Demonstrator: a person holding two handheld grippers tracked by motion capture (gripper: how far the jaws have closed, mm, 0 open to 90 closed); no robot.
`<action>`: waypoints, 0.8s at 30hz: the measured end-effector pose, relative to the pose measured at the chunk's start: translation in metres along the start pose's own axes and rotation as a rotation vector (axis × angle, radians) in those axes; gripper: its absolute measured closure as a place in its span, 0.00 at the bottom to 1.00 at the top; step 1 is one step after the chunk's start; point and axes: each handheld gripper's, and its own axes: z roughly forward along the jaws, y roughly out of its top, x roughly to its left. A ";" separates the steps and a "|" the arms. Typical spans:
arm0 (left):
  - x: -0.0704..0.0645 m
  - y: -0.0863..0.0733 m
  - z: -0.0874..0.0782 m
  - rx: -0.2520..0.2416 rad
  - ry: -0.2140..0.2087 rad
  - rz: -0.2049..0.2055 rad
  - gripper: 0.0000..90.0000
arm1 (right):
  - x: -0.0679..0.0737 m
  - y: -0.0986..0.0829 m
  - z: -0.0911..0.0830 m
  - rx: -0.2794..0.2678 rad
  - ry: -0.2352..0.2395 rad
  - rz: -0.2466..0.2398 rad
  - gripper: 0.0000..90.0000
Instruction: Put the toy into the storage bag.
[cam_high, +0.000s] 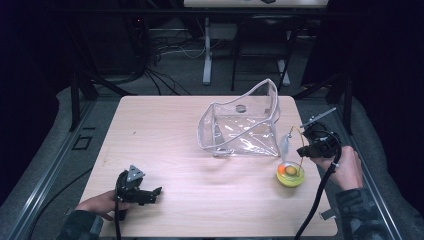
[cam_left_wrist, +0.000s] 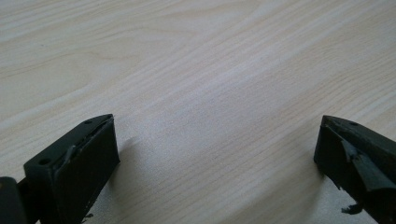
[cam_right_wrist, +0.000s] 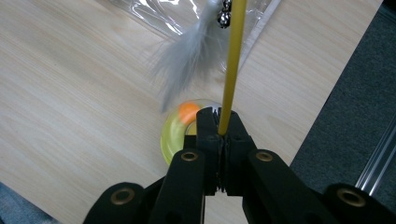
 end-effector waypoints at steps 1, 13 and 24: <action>0.000 0.000 0.000 0.001 0.000 0.004 0.00 | 0.000 0.000 -0.004 -0.011 -0.005 0.001 0.99; 0.000 0.000 0.000 0.000 0.001 0.003 0.00 | -0.003 -0.004 -0.019 -0.033 -0.019 -0.001 0.99; 0.000 0.000 0.000 0.000 0.000 0.000 0.00 | -0.005 -0.007 -0.021 -0.027 -0.015 -0.008 0.99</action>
